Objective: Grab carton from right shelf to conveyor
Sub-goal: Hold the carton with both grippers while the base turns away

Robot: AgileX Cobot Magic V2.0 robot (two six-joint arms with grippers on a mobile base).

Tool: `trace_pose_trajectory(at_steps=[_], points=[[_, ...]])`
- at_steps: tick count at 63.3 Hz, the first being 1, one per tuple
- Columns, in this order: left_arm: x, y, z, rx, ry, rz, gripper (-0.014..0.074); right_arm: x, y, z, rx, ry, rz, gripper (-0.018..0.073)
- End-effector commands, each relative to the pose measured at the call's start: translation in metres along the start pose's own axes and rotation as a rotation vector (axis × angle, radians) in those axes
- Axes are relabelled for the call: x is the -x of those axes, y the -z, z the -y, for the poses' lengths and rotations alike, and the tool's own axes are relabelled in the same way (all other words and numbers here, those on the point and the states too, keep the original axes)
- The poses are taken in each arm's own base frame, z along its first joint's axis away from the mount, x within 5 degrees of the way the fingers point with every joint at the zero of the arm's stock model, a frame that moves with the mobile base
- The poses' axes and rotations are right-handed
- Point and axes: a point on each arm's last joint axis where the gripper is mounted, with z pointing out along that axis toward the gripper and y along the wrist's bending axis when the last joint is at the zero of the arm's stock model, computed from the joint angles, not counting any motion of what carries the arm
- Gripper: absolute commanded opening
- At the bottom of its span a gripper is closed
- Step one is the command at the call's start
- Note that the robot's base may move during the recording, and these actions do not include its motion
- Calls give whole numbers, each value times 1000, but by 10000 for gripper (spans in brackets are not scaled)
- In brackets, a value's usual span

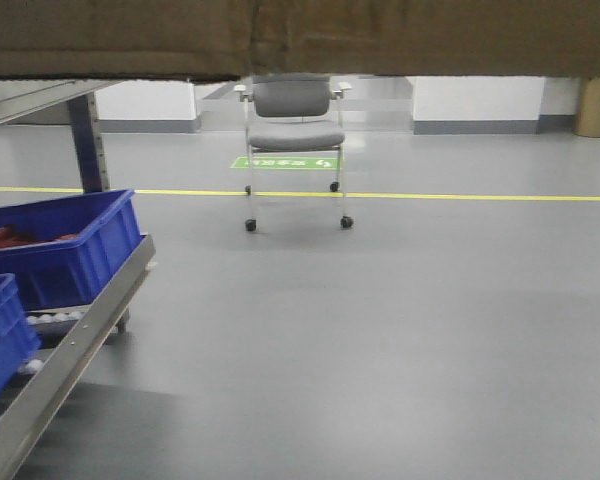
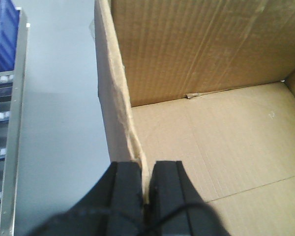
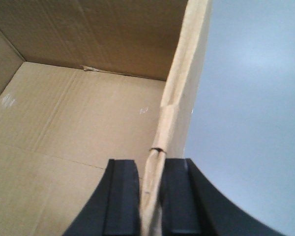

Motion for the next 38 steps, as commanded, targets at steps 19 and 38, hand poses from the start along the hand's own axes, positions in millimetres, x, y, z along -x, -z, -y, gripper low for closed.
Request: trace_pose_trajectory(at_steps=[19, 38], points=[[4, 6, -4, 39, -13, 58, -18, 1, 9, 0, -9, 24, 40, -67], [4, 6, -4, 39, -13, 58, -18, 1, 9, 0, -9, 24, 40, -67]])
